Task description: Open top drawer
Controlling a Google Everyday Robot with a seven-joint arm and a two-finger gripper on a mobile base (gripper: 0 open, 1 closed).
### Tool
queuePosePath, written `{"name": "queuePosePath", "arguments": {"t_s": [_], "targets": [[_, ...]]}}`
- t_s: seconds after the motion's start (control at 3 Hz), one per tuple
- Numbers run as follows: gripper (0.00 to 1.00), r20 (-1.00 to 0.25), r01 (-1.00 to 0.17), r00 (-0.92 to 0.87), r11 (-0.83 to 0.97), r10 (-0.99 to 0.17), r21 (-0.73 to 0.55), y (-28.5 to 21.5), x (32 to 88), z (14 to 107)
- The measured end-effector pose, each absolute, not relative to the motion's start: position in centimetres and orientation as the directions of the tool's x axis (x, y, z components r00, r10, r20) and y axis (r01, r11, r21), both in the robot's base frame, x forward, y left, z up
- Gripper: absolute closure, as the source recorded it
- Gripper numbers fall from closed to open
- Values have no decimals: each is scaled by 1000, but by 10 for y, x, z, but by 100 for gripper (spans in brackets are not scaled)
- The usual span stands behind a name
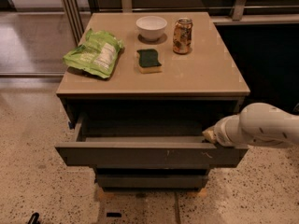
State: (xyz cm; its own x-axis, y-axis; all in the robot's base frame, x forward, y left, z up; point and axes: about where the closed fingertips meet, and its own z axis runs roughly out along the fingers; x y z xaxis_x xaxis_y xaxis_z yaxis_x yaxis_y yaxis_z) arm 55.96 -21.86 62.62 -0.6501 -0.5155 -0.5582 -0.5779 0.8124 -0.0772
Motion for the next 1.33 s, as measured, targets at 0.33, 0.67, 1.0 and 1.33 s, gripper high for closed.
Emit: {"name": "queuePosePath", "arguments": {"t_s": [0.33, 0.67, 1.0, 1.33], "targets": [[100, -561, -573, -653, 816, -508, -72, -223, 550, 629], [100, -575, -582, -636, 809, -514, -79, -231, 524, 640], [100, -575, -582, -636, 809, -514, -79, -231, 524, 641], [100, -601, -607, -607, 791, -520, -71, -240, 497, 654]]}}
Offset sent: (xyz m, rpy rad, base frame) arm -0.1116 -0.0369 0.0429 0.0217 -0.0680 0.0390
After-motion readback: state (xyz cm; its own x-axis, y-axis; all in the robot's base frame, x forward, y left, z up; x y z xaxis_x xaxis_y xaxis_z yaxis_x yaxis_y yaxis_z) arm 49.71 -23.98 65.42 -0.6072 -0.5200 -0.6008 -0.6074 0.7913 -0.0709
